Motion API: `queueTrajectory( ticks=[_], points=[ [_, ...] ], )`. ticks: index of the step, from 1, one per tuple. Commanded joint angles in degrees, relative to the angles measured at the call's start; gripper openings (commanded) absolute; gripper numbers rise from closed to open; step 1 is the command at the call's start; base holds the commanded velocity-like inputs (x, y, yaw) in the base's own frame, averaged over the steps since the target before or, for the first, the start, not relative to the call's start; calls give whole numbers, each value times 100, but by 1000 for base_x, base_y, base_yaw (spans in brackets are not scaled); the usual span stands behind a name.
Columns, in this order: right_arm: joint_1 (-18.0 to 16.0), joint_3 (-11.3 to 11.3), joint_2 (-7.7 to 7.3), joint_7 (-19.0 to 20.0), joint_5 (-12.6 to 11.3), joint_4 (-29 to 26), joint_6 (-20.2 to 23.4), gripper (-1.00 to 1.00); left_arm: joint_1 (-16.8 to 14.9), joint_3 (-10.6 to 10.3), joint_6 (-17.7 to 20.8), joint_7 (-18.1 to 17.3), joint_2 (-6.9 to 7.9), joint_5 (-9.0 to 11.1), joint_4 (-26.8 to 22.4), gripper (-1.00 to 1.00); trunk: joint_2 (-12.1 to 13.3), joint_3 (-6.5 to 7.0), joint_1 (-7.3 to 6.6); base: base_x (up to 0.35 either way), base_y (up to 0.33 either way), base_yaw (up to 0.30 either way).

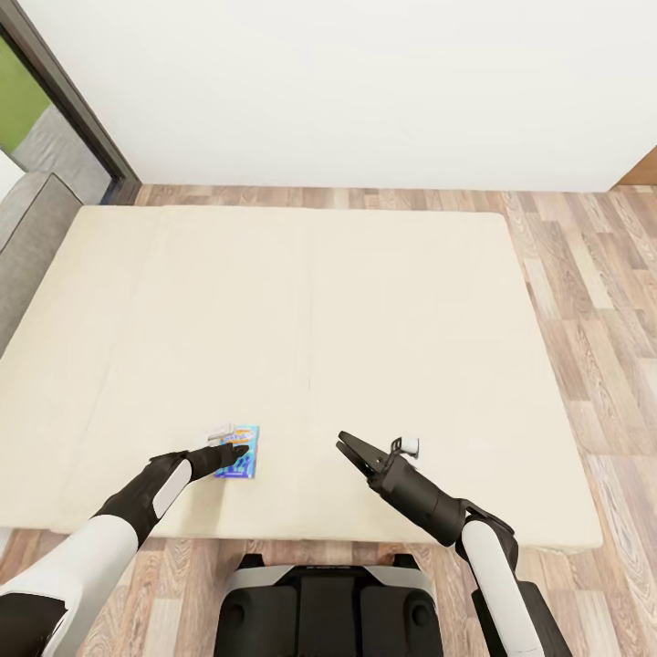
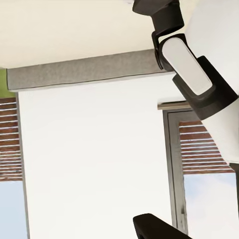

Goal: Put all the toys in the child's room - the three board games (two on the bed and one on the table), the two jigsaw puzzles on the table, and the tennis ball on the table - inside the toy box on the table in the child's room.

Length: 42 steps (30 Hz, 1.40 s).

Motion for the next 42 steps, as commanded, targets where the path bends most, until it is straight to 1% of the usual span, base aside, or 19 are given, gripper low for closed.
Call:
queueTrajectory(
  ticks=[1,8,36,42],
  points=[
    [-2,-6,3,-3,-20,-3,34,100,-2,-26,20,1,7,27,-6,100,-9,-7,3,0,0,0],
    [-6,-6,3,-9,-20,-1,31,100,-2,-27,20,3,7,28,-8,100,-9,-29,3,0,0,0],
    [-3,-4,3,-2,-20,-1,30,100,-2,-19,20,7,-2,27,-8,100,-9,-221,3,0,0,0],
    [-2,-1,3,-1,-20,-2,30,100,-2,-18,20,8,-3,27,-7,100,-9,-227,3,0,-138,0]
  ],
)
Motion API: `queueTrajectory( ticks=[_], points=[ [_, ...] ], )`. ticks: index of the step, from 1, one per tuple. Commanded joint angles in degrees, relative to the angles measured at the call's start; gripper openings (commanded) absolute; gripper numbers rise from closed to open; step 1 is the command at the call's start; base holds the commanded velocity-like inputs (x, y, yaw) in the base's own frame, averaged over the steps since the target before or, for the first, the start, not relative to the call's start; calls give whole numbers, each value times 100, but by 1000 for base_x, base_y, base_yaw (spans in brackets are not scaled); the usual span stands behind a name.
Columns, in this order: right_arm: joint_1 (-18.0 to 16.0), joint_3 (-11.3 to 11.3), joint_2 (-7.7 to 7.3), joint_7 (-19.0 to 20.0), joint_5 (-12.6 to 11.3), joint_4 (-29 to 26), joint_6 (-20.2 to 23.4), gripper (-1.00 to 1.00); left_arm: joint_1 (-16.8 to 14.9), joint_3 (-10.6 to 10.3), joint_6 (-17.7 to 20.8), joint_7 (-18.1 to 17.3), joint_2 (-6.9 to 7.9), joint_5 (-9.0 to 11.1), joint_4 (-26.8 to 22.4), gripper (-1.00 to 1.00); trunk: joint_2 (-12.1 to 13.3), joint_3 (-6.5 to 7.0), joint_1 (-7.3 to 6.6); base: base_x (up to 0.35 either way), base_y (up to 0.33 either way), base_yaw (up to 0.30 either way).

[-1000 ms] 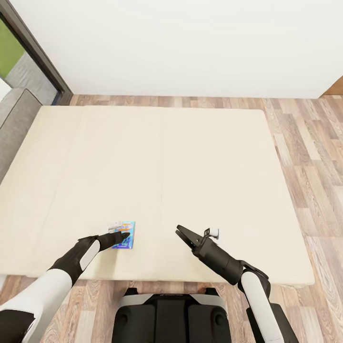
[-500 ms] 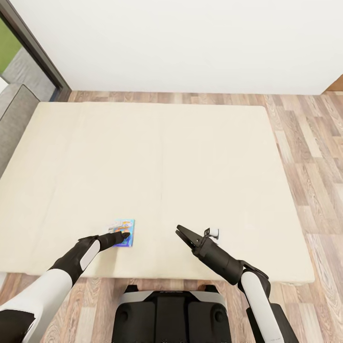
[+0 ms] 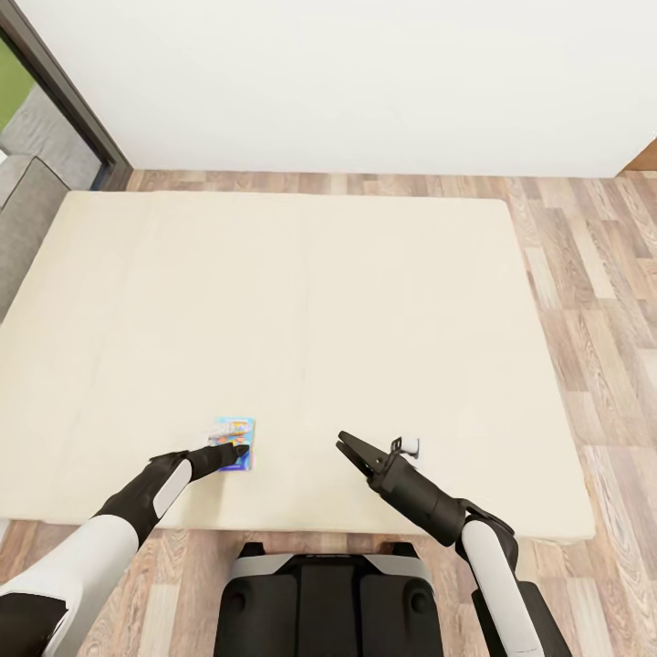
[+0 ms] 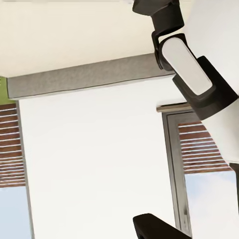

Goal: Put all the toys in the child's room - the three board games (two on the bed and one on the table), the two jigsaw puzzles on the table, and the tennis ball on the table - inside the toy box on the table in the child's room.

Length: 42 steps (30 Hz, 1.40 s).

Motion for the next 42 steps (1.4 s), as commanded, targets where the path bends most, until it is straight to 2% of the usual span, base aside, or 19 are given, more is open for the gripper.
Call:
queueTrajectory(
  ticks=[1,42],
  points=[
    [-3,-4,3,0,-21,1,35,100,1,-26,18,10,8,-21,-3,100,-8,-6,3,0,-174,0],
    [-3,-6,-5,6,-21,1,35,100,1,-26,18,6,9,-20,-10,100,-8,-7,3,0,-31,0]
  ],
)
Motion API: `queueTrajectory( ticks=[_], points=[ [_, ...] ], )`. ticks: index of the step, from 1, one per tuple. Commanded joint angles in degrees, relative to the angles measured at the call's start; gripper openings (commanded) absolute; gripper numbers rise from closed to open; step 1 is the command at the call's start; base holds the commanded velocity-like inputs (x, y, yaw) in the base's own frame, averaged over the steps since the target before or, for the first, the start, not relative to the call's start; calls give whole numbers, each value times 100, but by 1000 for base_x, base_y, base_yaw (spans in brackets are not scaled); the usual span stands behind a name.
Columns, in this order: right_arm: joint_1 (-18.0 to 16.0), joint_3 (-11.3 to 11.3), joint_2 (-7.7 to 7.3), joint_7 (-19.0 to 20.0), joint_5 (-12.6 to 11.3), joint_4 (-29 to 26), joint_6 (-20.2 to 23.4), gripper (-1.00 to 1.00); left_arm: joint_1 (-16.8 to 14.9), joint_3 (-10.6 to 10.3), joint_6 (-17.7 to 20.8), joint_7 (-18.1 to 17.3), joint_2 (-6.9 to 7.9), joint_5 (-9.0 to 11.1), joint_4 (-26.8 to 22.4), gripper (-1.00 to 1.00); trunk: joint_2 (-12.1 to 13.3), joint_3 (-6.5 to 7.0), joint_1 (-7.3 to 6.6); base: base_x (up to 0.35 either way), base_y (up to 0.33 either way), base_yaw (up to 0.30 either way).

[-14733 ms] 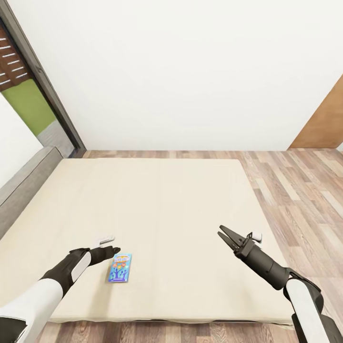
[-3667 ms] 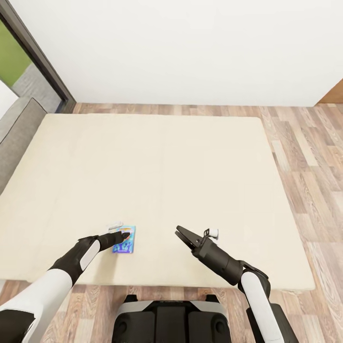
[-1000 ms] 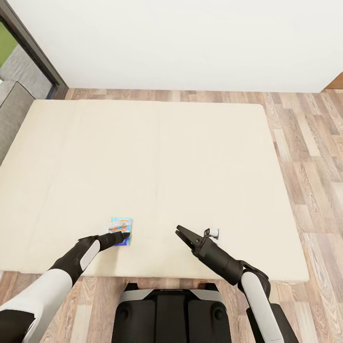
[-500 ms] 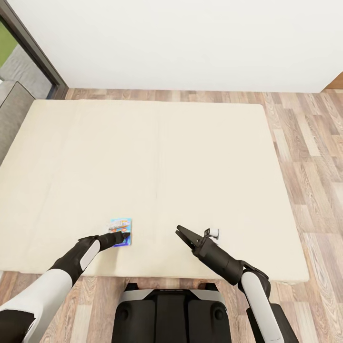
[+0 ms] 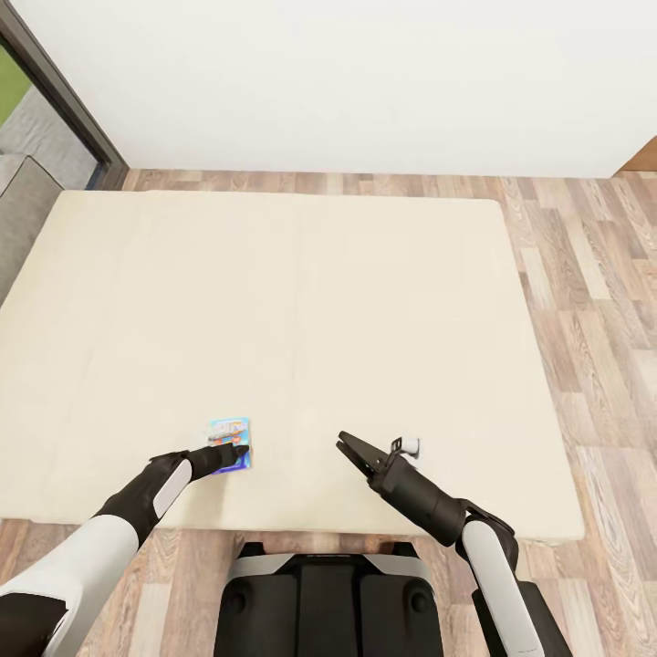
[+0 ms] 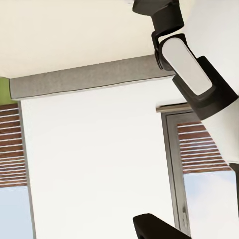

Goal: Put all the toys in the child's room - the three board games (two on the bed and one on the table), the two jigsaw puzzles on the table, and the tennis ball on the table - inside the toy box on the table in the child's room.

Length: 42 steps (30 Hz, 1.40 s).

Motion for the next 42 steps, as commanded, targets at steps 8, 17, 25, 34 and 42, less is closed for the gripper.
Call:
queueTrajectory(
  ticks=[8,17,25,34,42],
  points=[
    [-2,-1,6,2,-20,-1,34,100,-2,-26,20,-1,10,27,-7,100,-9,-6,3,-14,-114,0],
    [-2,-3,4,2,-20,-1,34,100,-2,-27,20,-2,7,27,-8,100,-9,-6,3,-10,-85,0],
    [-2,-1,7,2,-20,-2,34,100,-2,-26,20,-2,7,27,-8,100,-9,-6,3,-24,-161,0],
    [-2,-1,5,2,-20,-4,34,100,-2,-26,20,-2,7,27,-8,100,-9,-6,3,-47,-22,0],
    [-2,0,6,2,-20,-3,34,100,-2,-26,20,-2,7,27,-8,100,-9,-6,3,-39,-155,0]
  ],
)
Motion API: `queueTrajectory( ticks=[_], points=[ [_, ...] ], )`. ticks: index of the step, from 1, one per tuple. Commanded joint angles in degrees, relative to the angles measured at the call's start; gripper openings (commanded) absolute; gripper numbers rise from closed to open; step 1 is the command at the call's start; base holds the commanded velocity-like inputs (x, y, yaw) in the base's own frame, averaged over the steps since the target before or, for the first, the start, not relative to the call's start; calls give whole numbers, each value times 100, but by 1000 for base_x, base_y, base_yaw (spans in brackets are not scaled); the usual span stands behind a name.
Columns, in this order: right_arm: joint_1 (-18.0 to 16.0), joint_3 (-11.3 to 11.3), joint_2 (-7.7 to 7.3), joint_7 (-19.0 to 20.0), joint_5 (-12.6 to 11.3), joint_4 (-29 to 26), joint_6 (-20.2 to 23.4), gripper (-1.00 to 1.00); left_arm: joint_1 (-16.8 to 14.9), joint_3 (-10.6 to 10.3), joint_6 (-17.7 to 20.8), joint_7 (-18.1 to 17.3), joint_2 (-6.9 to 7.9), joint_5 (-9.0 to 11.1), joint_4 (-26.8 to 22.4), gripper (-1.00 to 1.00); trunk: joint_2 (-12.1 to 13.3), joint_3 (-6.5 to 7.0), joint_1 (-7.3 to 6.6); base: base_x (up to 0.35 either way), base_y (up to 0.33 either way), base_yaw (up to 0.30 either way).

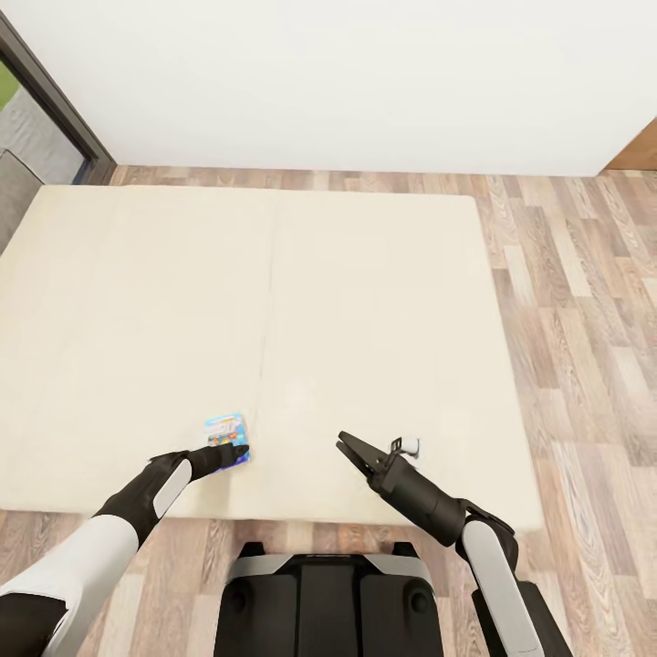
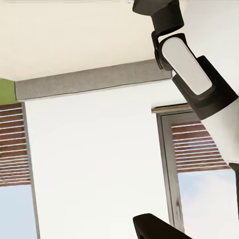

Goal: Put all the toys in the child's room - the three board games (two on the bed and one on the table), the two jigsaw puzzles on the table, and the tennis ball on the table - inside the toy box on the table in the child's room.

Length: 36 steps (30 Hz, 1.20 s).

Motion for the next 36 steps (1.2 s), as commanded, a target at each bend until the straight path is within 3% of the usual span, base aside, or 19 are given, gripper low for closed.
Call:
queueTrajectory(
  ticks=[1,26,32,36],
  points=[
    [-3,-4,2,0,-21,1,34,100,-1,-27,22,2,6,29,-8,100,-8,-6,3,-4,-232,0],
    [-3,-9,3,-24,-21,2,27,100,-1,-27,22,5,6,29,-8,100,-8,-6,3,0,-77,0],
    [30,-66,76,169,-52,11,-49,100,27,-58,-1,136,-57,41,-69,100,-8,-6,3,0,0,0],
    [31,-86,6,133,-20,2,-64,100,32,-61,6,126,-25,61,-69,100,-8,-6,3,0,0,0]
  ],
)
